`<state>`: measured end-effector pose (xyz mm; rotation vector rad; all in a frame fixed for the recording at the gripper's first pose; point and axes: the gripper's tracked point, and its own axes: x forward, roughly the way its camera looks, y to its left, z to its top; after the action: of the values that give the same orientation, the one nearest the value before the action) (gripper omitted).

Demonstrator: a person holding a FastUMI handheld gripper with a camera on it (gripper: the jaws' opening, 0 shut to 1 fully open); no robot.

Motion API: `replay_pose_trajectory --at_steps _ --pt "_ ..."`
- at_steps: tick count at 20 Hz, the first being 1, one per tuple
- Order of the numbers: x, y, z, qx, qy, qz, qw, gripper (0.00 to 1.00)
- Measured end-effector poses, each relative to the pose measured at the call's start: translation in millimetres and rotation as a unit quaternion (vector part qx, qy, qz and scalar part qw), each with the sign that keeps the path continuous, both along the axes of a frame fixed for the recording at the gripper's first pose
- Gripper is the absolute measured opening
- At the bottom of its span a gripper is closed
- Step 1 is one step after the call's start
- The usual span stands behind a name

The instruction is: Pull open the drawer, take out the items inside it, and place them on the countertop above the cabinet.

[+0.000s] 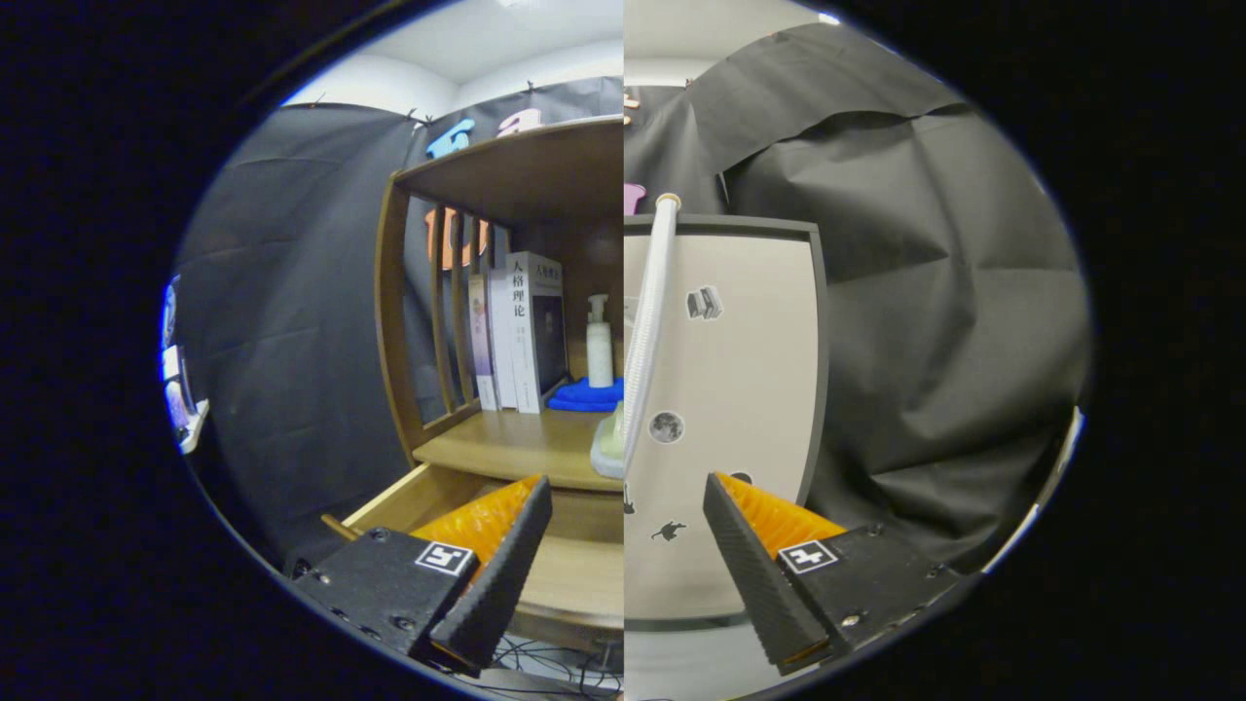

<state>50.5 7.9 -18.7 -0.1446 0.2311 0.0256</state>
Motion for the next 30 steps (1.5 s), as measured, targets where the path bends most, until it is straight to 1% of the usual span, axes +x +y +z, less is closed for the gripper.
replay_pose_trajectory --at_steps 2,6,10,12,21,26,30 --pt "-16 -2 -8 0.002 -0.005 -0.006 1.000 1.00" --pt "-43 -9 -26 0.033 -0.020 -0.015 0.999 1.00" --pt "-61 -22 -48 0.056 -0.024 -0.034 0.998 1.00" --pt "-66 -25 -60 0.059 -0.020 -0.037 0.997 1.00" --pt "-65 -28 -90 0.059 -0.010 -0.042 0.997 1.00" --pt "-55 -31 -97 0.038 -0.007 -0.053 0.998 1.00" --pt "-46 -26 -101 0.030 -0.003 -0.054 0.998 1.00"
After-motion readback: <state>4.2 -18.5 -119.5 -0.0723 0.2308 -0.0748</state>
